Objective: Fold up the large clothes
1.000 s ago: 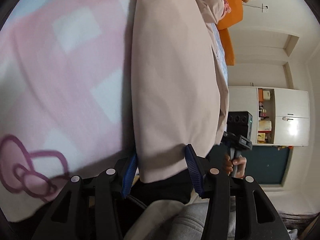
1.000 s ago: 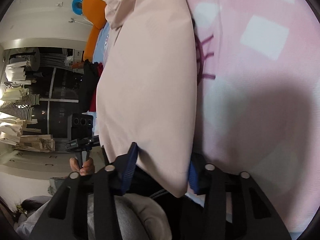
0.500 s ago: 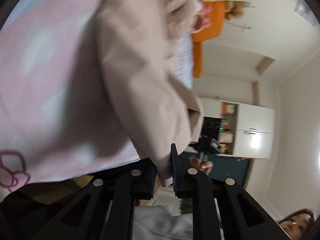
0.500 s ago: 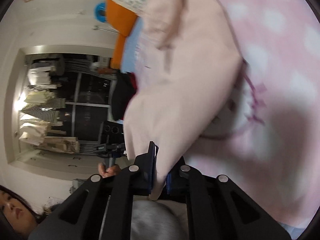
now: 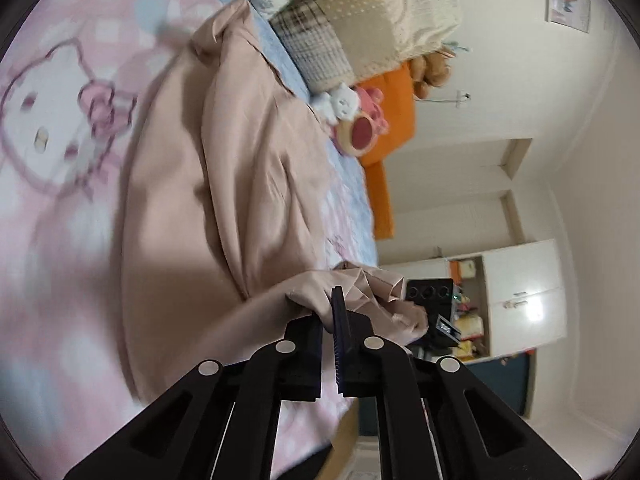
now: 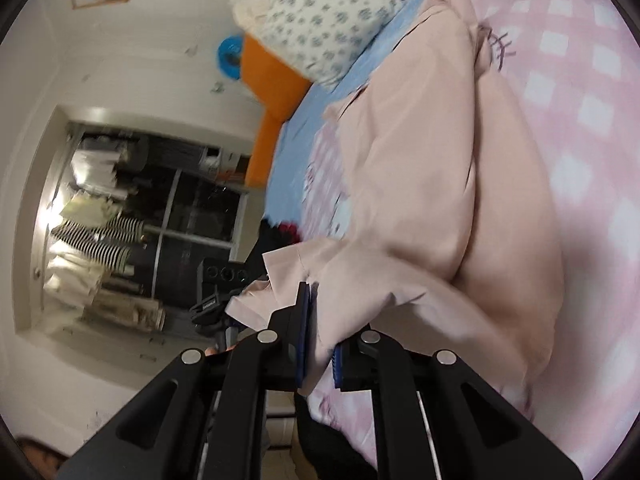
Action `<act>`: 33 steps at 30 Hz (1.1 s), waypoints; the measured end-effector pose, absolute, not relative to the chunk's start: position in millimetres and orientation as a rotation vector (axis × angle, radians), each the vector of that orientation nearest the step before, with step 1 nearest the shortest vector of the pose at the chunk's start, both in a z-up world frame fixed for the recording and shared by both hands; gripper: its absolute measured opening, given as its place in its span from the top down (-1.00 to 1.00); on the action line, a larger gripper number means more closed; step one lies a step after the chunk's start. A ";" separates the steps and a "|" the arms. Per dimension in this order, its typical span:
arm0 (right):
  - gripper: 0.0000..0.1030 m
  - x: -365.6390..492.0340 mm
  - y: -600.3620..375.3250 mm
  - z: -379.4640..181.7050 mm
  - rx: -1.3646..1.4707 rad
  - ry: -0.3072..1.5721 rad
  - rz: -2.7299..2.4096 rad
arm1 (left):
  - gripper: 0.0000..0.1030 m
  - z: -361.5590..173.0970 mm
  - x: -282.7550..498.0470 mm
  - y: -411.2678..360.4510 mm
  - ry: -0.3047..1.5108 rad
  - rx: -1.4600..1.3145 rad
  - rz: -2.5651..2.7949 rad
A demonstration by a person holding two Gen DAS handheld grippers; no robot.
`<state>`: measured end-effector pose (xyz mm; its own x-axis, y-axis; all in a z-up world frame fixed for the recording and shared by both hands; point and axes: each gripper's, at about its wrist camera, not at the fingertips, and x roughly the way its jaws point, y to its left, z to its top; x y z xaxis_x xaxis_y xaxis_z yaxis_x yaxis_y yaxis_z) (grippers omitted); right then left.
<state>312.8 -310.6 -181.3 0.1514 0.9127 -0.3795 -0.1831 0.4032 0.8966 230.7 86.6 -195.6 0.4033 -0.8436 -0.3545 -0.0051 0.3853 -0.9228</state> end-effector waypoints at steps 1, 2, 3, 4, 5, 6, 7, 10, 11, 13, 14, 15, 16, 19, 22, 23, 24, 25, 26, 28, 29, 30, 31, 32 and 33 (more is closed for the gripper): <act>0.81 323.2 -308.8 -186.9 0.823 1.146 0.915 | 0.84 -198.5 245.1 87.1 1.019 -1.033 -0.657; 0.80 337.6 -308.9 -194.5 0.842 1.149 0.894 | 0.84 -200.9 259.5 86.5 1.019 -1.029 -0.643; 0.80 351.4 -309.7 -202.6 0.861 1.154 0.880 | 0.84 -203.6 268.5 86.5 1.019 -1.023 -0.637; 0.81 360.8 -309.5 -208.2 0.873 1.156 0.878 | 0.84 -205.0 279.3 85.6 1.015 -1.011 -0.627; 0.81 370.4 -308.9 -216.0 0.898 1.156 0.867 | 0.85 -206.3 292.7 87.7 1.013 -0.991 -0.602; 0.81 373.2 -309.0 -221.6 0.911 1.153 0.861 | 0.85 -209.5 300.7 83.0 1.007 -0.984 -0.587; 0.81 384.7 -307.2 -228.6 0.896 1.145 0.841 | 0.85 -212.8 307.8 84.5 1.005 -0.986 -0.581; 0.82 403.7 -298.9 -250.8 0.758 1.154 0.758 | 0.85 -233.9 330.0 83.5 1.030 -0.965 -0.509; 0.82 406.1 -294.1 -259.6 0.709 1.163 0.735 | 0.85 -242.4 336.8 79.3 1.052 -0.913 -0.464; 0.80 406.3 -285.8 -273.4 0.724 1.163 0.717 | 0.84 -254.8 341.7 71.6 1.081 -0.867 -0.440; 0.79 405.1 -287.8 -274.6 0.741 1.160 0.715 | 0.84 -256.3 340.7 70.4 1.080 -0.853 -0.436; 0.71 402.9 -291.3 -271.3 0.759 1.156 0.724 | 0.84 -253.4 337.3 71.1 1.066 -0.849 -0.440; 0.64 399.4 -294.8 -265.2 0.762 1.154 0.734 | 0.84 -249.0 333.5 71.2 1.059 -0.837 -0.446; -0.93 379.7 -310.6 -230.8 0.700 1.098 0.705 | 0.48 -225.6 319.5 72.2 1.075 -0.764 -0.456; -0.89 346.3 -323.8 -178.8 0.567 0.968 0.671 | -0.20 -180.4 293.4 79.0 0.974 -0.693 -0.445; -0.90 338.6 -326.0 -168.9 0.558 0.947 0.682 | -0.29 -155.5 279.4 83.9 0.916 -0.656 -0.430; -0.87 330.3 -328.7 -159.1 0.553 0.917 0.689 | -0.48 -139.8 270.8 85.9 0.881 -0.645 -0.432; -0.82 319.4 -329.9 -148.3 0.532 0.880 0.707 | -0.55 -124.1 262.0 86.8 0.848 -0.637 -0.445; -0.62 311.4 -327.5 -140.0 0.487 0.856 0.717 | -0.55 -109.0 253.7 84.2 0.824 -0.619 -0.463; -0.35 294.7 -306.5 -127.3 0.328 0.839 0.674 | -0.55 -83.8 238.8 66.7 0.802 -0.552 -0.488; -0.15 292.5 -295.6 -126.6 0.287 0.847 0.675 | -0.55 -73.4 231.5 49.5 0.787 -0.509 -0.524; 0.04 287.3 -278.6 -128.8 0.244 0.868 0.696 | -0.55 -69.0 229.7 34.7 0.782 -0.481 -0.545; 0.11 283.5 -269.6 -131.2 0.223 0.883 0.715 | -0.55 -66.4 228.5 14.0 0.782 -0.436 -0.564; 0.22 283.7 -257.5 -134.5 0.203 0.896 0.712 | -0.55 -67.7 223.4 3.0 0.788 -0.397 -0.568; 0.25 283.8 -242.6 -138.4 0.157 0.901 0.683 | -0.55 -72.7 224.9 -17.6 0.808 -0.316 -0.542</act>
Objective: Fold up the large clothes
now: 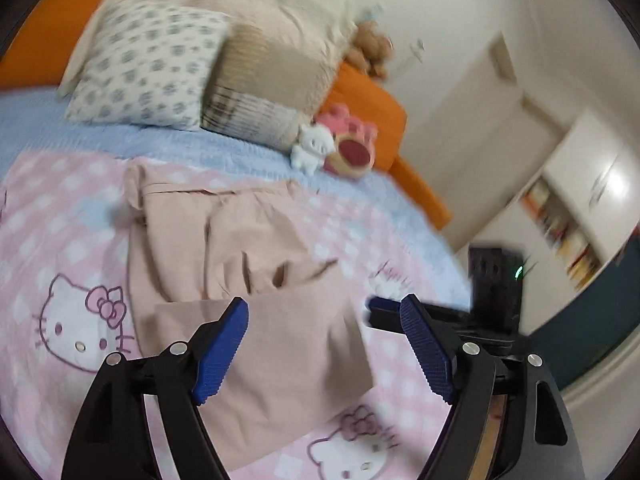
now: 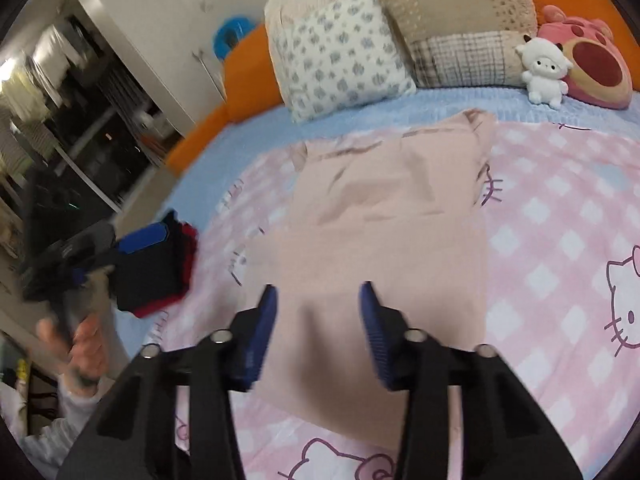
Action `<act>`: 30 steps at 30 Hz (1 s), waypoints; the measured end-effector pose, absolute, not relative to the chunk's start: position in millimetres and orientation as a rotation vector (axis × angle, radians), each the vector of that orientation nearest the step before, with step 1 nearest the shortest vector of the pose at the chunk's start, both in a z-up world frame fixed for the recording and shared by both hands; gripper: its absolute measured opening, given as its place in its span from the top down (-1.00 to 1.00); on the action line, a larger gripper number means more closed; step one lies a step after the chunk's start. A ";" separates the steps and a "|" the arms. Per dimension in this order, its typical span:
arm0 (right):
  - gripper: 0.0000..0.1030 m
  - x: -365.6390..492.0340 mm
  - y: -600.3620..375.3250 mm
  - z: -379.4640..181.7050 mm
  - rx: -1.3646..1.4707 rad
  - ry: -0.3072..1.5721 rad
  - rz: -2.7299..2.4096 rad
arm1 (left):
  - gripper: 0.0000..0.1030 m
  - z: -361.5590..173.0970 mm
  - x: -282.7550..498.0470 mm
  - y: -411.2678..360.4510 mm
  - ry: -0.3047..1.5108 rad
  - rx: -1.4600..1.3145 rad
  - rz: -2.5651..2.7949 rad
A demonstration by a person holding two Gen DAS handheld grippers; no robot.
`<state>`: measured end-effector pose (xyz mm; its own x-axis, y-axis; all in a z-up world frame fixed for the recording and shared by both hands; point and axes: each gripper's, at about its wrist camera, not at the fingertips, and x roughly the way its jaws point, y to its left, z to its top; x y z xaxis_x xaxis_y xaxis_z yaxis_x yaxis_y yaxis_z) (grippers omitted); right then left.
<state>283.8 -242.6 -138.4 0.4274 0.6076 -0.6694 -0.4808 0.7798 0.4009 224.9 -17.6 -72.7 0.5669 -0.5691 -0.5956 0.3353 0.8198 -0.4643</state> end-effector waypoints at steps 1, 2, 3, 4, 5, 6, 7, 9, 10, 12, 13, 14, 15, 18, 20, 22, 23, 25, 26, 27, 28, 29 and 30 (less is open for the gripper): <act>0.25 281.9 -235.8 -140.6 0.110 0.885 0.665 | -0.52 -79.4 228.8 -33.3 0.826 -0.252 -0.508; 0.27 281.3 -226.3 -140.9 0.056 0.867 0.633 | -0.51 -92.0 237.4 -52.6 0.859 -0.153 -0.440; 0.25 286.1 -213.7 -145.2 -0.037 0.848 0.558 | -0.44 -103.9 244.3 -63.4 0.886 -0.083 -0.392; 0.26 292.3 -206.9 -151.2 -0.067 0.855 0.521 | -0.42 -115.3 250.5 -70.4 0.912 -0.040 -0.358; 0.30 300.3 -204.9 -159.1 -0.082 0.871 0.479 | -0.42 -128.5 258.5 -75.7 0.944 -0.026 -0.339; 0.29 308.1 -205.9 -168.0 -0.089 0.885 0.437 | -0.42 -148.0 271.1 -75.8 1.002 -0.050 -0.322; 0.27 317.9 -209.0 -181.2 -0.093 0.908 0.410 | -0.41 -164.1 280.5 -72.5 1.042 -0.080 -0.313; 0.30 334.5 -216.3 -209.5 -0.085 0.970 0.389 | -0.38 -196.5 296.8 -65.3 1.118 -0.166 -0.339; 0.30 340.9 -222.2 -229.6 -0.074 1.020 0.377 | -0.38 -207.1 300.8 -64.5 1.138 -0.191 -0.352; 0.29 345.2 -230.8 -261.1 -0.040 1.067 0.401 | -0.38 -221.6 305.6 -70.3 1.151 -0.158 -0.362; 0.29 343.7 -234.0 -266.9 -0.028 1.061 0.406 | -0.39 -225.5 307.1 -73.9 1.142 -0.131 -0.360; 0.29 342.5 -236.3 -271.2 -0.016 1.045 0.410 | -0.40 -227.8 308.2 -75.1 1.135 -0.123 -0.357; 0.29 341.6 -237.0 -274.5 -0.014 1.028 0.410 | -0.44 -230.4 309.9 -76.5 1.128 -0.116 -0.354; 0.29 345.2 -236.8 -276.8 -0.013 1.007 0.407 | -0.55 -235.2 313.8 -79.4 1.111 -0.099 -0.351; 0.26 344.6 -235.8 -273.2 -0.021 0.998 0.417 | -0.55 -228.3 312.6 -81.1 1.110 -0.091 -0.349; 0.22 336.6 -242.6 -256.1 -0.008 0.986 0.447 | -0.51 -212.9 303.5 -79.1 1.094 -0.087 -0.360; 0.10 330.0 -246.2 -245.9 -0.005 0.976 0.453 | -0.51 -196.5 293.1 -71.7 1.070 -0.106 -0.386; -0.37 312.5 -261.5 -218.9 0.008 0.931 0.476 | -0.59 -169.6 273.9 -54.0 1.046 -0.146 -0.426; -0.65 299.9 -272.6 -203.3 0.021 0.912 0.497 | -0.61 -156.2 262.9 -41.7 1.038 -0.163 -0.433; -0.65 290.1 -282.0 -191.6 0.035 0.903 0.514 | -0.68 -147.1 252.8 -31.1 1.031 -0.172 -0.431; -0.65 282.2 -289.5 -184.1 0.052 0.907 0.534 | -0.74 -138.5 241.2 -17.7 1.024 -0.181 -0.418; -0.64 272.9 -300.0 -177.5 0.088 0.926 0.571 | -0.74 -134.3 233.1 -6.2 1.022 -0.190 -0.403; -0.64 267.1 -307.4 -175.1 0.120 0.945 0.592 | -0.74 -133.2 220.6 9.0 1.036 -0.220 -0.390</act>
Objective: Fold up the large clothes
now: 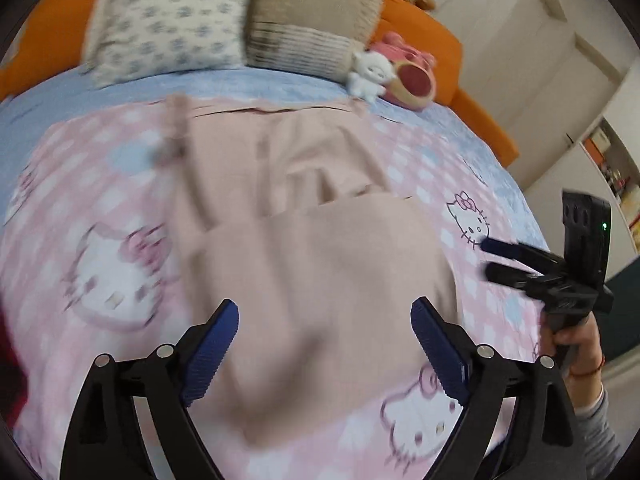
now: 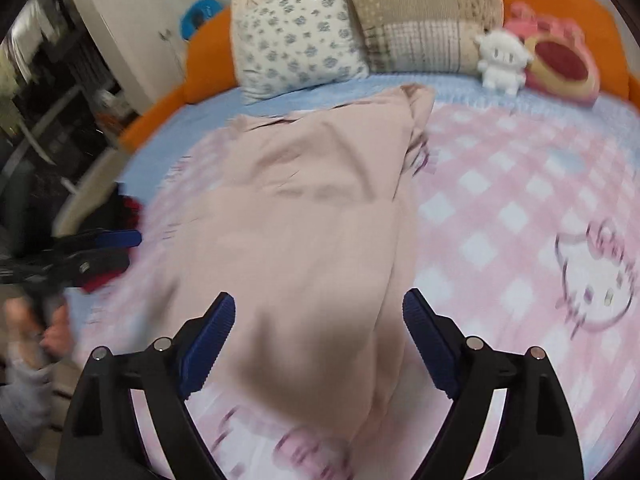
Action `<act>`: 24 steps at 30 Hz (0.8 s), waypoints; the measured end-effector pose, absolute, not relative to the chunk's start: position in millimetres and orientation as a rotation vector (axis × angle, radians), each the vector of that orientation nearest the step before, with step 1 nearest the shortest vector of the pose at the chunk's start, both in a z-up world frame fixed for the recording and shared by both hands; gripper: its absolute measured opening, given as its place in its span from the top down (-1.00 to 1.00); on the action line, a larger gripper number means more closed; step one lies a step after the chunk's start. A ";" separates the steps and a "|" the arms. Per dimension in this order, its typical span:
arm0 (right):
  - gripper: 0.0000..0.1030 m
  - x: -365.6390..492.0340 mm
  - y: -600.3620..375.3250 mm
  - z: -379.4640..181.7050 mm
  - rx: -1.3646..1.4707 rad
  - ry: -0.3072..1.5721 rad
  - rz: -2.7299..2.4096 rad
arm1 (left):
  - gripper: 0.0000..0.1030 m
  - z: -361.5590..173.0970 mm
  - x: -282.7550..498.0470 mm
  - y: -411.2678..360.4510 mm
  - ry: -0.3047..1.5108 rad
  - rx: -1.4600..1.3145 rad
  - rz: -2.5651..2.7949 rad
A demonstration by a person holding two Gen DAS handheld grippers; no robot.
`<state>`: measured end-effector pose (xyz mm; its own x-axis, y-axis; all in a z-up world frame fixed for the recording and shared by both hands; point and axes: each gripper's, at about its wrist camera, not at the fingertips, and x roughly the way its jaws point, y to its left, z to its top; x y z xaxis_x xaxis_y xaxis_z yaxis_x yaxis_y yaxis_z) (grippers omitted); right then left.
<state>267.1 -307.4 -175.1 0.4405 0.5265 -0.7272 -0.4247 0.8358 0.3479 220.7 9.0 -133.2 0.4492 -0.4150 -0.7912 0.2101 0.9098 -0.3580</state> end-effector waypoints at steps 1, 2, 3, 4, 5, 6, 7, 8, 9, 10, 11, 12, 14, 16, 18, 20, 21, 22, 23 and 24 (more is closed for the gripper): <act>-0.65 259.5 -319.0 -175.9 0.174 0.980 0.617 | -0.74 -135.6 213.6 20.8 1.060 -0.257 -0.392; -0.66 254.6 -328.0 -180.4 0.229 1.022 0.644 | -0.74 -141.1 205.1 35.9 1.091 -0.309 -0.402; -0.66 249.6 -338.0 -191.3 0.310 1.082 0.678 | -0.74 -153.0 199.2 49.1 1.142 -0.389 -0.411; -0.67 245.8 -343.8 -202.8 0.383 1.127 0.701 | -0.74 -166.0 194.1 59.8 1.176 -0.459 -0.420; -0.67 243.3 -347.8 -214.4 0.455 1.165 0.714 | -0.74 -176.4 190.1 65.5 1.198 -0.498 -0.426; -0.67 243.1 -351.6 -224.9 0.509 1.194 0.712 | -0.74 -193.4 187.8 72.8 1.229 -0.528 -0.409; -0.67 243.2 -355.3 -240.3 0.561 1.231 0.683 | -0.74 -210.0 185.7 79.3 1.248 -0.563 -0.382; -0.66 243.8 -356.9 -249.9 0.586 1.250 0.661 | -0.74 -222.8 183.1 81.3 1.259 -0.599 -0.378; -0.66 243.3 -357.3 -258.9 0.610 1.260 0.649 | -0.74 -238.6 181.4 84.8 1.272 -0.665 -0.385; -0.66 243.7 -357.9 -270.9 0.651 1.275 0.636 | -0.73 -250.8 180.1 87.1 1.272 -0.720 -0.394; -0.66 243.9 -358.3 -276.5 0.678 1.281 0.636 | -0.73 -263.2 178.9 87.8 1.268 -0.771 -0.410; -0.66 244.0 -357.5 -285.3 0.726 1.291 0.644 | -0.73 -270.5 178.6 86.8 1.266 -0.793 -0.415; -0.64 245.7 -354.9 -296.2 0.753 1.313 0.638 | -0.74 -283.7 179.7 82.7 1.266 -0.824 -0.423; -0.64 247.6 -349.6 -308.2 0.786 1.341 0.636 | -0.81 -287.5 181.0 80.0 1.239 -0.848 -0.432; -0.64 249.9 -348.2 -312.7 0.833 1.337 0.642 | -0.77 -286.3 183.3 78.7 1.227 -0.874 -0.457; -0.62 254.8 -347.8 -313.3 0.914 1.318 0.668 | -0.46 -288.5 184.4 74.2 1.245 -0.909 -0.490; -0.61 256.9 -348.3 -314.2 0.943 1.318 0.670 | -0.46 -290.5 183.1 72.4 1.263 -0.919 -0.490; -0.54 258.4 -347.9 -314.7 0.958 1.321 0.674 | -0.44 -291.8 182.4 69.5 1.267 -0.917 -0.491; -0.46 259.7 -347.5 -315.7 0.962 1.322 0.676 | -0.42 -291.7 182.7 66.5 1.271 -0.904 -0.492; -0.31 260.5 -346.6 -316.3 0.956 1.322 0.677 | -0.35 -292.0 179.6 65.3 1.274 -0.906 -0.486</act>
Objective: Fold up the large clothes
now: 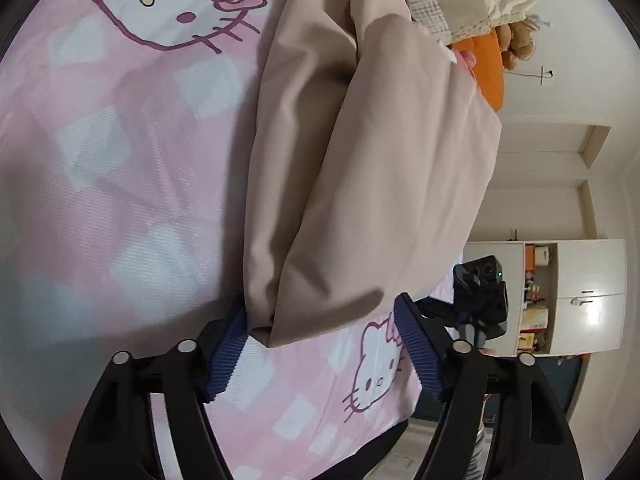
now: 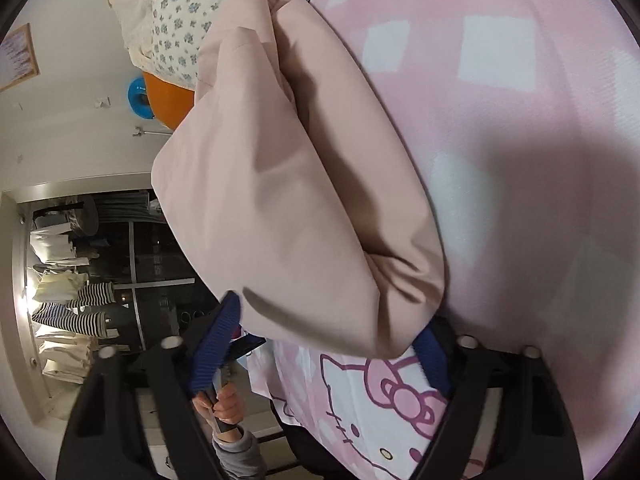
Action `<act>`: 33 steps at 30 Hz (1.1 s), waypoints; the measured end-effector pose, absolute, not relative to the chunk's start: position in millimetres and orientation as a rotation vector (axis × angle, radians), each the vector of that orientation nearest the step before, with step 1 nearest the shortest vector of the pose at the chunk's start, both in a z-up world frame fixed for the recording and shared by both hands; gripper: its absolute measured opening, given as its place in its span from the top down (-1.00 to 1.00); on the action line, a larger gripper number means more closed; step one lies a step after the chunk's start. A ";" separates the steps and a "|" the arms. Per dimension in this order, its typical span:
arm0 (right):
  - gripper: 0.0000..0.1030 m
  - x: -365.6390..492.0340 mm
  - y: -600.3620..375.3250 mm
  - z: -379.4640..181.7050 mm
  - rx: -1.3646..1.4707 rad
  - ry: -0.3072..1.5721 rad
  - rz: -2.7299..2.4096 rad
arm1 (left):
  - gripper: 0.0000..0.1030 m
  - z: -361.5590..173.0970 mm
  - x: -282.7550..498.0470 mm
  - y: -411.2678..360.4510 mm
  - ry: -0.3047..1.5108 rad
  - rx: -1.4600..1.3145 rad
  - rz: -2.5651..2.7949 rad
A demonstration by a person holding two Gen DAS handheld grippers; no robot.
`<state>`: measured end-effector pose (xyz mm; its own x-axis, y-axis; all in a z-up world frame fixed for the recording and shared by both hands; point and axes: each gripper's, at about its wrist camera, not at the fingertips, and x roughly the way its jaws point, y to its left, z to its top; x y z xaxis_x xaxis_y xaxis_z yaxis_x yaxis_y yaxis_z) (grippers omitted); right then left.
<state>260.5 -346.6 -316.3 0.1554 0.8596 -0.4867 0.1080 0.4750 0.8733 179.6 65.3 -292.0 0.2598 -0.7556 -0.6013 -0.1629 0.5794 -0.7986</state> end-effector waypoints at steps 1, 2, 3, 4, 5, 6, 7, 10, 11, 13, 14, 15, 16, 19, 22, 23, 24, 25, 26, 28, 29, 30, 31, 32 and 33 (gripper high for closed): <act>-0.24 260.9 -346.4 -317.7 0.962 1.316 0.681 | -0.17 -294.5 175.8 68.4 1.278 -0.920 -0.480; -0.12 261.0 -347.7 -319.6 0.975 1.308 0.679 | -0.12 -297.2 175.4 70.3 1.283 -0.941 -0.474; 0.00 260.8 -348.7 -320.4 0.987 1.297 0.680 | 0.03 -300.7 174.6 72.7 1.284 -0.976 -0.482; 0.07 261.5 -351.2 -320.5 0.992 1.288 0.683 | 0.22 -301.8 174.7 74.3 1.283 -0.999 -0.490; 0.22 261.2 -353.3 -319.6 0.994 1.281 0.686 | 0.28 -300.5 174.3 75.8 1.278 -1.012 -0.496; 0.30 260.0 -353.9 -316.0 0.990 1.270 0.696 | 0.38 -298.2 175.9 76.7 1.273 -1.019 -0.505; 0.32 260.2 -354.9 -311.8 0.985 1.260 0.706 | 0.43 -294.7 177.5 77.9 1.268 -1.037 -0.509; 0.37 264.4 -357.5 -299.2 1.022 1.242 0.723 | 0.49 -288.0 183.8 84.1 1.258 -1.126 -0.541; 0.38 268.3 -357.7 -291.7 1.045 1.229 0.738 | 0.50 -281.6 187.6 88.4 1.241 -1.175 -0.560; 0.38 276.4 -357.6 -277.9 1.101 1.202 0.754 | 0.51 -268.0 196.3 93.6 1.205 -1.241 -0.601; 0.38 282.6 -357.1 -270.0 1.132 1.191 0.763 | 0.51 -257.6 203.8 97.0 1.180 -1.266 -0.620; 0.38 292.1 -356.4 -259.0 1.160 1.169 0.773 | 0.51 -250.6 209.4 99.5 1.168 -1.274 -0.632; 0.38 299.6 -356.3 -251.7 1.173 1.154 0.775 | 0.51 -237.8 222.9 104.5 1.137 -1.294 -0.649; 0.38 335.1 -348.4 -222.2 1.191 1.098 0.777 | 0.51 -215.0 260.9 112.0 1.089 -1.329 -0.646; 0.37 373.5 -337.8 -202.3 1.207 1.057 0.754 | 0.51 -197.3 302.2 117.6 1.056 -1.342 -0.617; 0.37 388.2 -334.2 -196.9 1.204 1.040 0.745 | 0.51 -189.9 322.2 119.9 1.040 -1.332 -0.599; 0.37 401.2 -335.4 -194.2 1.204 1.029 0.738 | 0.51 -183.5 337.0 121.2 1.029 -1.323 -0.580; 0.37 419.1 -330.9 -189.8 1.207 1.013 0.728 | 0.51 -180.6 350.8 126.0 1.019 -1.318 -0.560; 0.37 434.3 -328.8 -188.8 1.209 0.999 0.716 | 0.51 -177.5 367.1 128.3 1.011 -1.308 -0.542; 0.37 465.2 -320.5 -187.3 1.200 0.971 0.692 | 0.51 -174.9 404.1 136.3 0.997 -1.283 -0.486; 0.37 484.4 -314.1 -188.0 1.180 0.960 0.678 | 0.51 -175.1 420.9 141.4 0.994 -1.270 -0.462; 0.37 497.3 -310.2 -189.5 1.167 0.954 0.666 | 0.51 -180.3 441.4 143.8 0.988 -1.267 -0.428; 0.37 516.5 -303.0 -193.2 1.144 0.950 0.652 | 0.51 -187.5 459.7 146.1 0.987 -1.268 -0.391; 0.37 529.5 -299.0 -196.3 1.133 0.945 0.643 | 0.51 -195.8 476.2 148.1 0.989 -1.263 -0.352; 0.28 539.7 -295.8 -198.6 1.132 0.937 0.632 | 0.51 -204.4 484.7 152.1 0.995 -1.254 -0.329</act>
